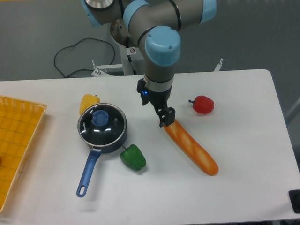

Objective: Open the lid
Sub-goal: 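Move the gripper over the saucepan toward the blue lid knob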

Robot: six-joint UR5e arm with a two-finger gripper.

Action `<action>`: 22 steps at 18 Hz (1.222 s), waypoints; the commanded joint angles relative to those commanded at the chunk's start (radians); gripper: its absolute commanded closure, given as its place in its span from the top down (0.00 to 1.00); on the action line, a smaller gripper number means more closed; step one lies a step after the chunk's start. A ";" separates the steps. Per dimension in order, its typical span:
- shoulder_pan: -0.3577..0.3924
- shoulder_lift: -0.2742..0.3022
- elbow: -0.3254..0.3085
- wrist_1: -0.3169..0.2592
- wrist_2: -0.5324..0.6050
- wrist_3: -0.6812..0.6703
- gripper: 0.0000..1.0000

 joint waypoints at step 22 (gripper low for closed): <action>-0.150 0.020 -0.049 0.014 0.040 0.122 1.00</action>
